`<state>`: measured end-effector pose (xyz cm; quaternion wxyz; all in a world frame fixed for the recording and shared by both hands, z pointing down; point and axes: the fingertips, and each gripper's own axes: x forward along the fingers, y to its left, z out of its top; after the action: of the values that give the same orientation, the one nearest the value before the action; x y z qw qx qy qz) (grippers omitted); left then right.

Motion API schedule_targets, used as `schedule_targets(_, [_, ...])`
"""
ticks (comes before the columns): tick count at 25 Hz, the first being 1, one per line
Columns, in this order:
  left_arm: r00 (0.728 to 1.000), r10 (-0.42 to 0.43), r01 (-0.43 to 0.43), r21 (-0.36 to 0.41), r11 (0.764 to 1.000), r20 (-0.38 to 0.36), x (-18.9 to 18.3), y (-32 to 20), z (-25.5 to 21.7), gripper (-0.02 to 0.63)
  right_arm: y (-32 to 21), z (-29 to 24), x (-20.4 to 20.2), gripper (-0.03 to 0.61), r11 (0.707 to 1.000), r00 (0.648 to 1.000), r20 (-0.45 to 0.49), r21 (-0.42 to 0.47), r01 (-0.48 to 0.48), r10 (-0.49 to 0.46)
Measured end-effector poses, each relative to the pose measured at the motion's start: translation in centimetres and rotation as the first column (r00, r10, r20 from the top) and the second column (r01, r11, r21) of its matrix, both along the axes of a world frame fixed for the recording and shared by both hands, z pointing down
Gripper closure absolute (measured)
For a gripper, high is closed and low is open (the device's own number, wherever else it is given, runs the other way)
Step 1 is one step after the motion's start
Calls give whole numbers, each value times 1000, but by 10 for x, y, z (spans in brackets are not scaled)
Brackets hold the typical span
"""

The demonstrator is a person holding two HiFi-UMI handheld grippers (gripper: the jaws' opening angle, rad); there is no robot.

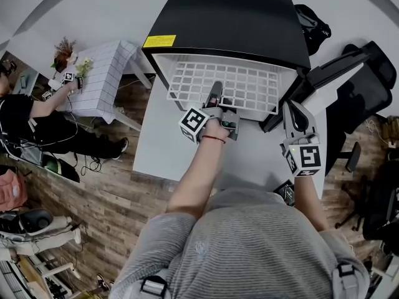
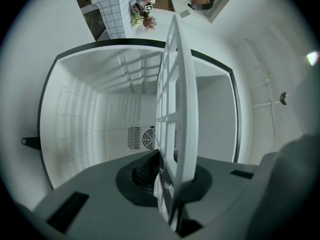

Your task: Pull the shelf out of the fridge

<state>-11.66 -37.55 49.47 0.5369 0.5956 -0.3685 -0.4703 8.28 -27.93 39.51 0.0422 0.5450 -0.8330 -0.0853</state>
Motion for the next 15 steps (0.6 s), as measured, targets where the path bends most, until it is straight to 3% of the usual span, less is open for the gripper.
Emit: schedule_targets(15, [1000, 8, -8, -4, 1000, 6, 1, 8, 1, 588, 0, 0, 3, 566, 1000, 1000, 20, -13, -23, 24])
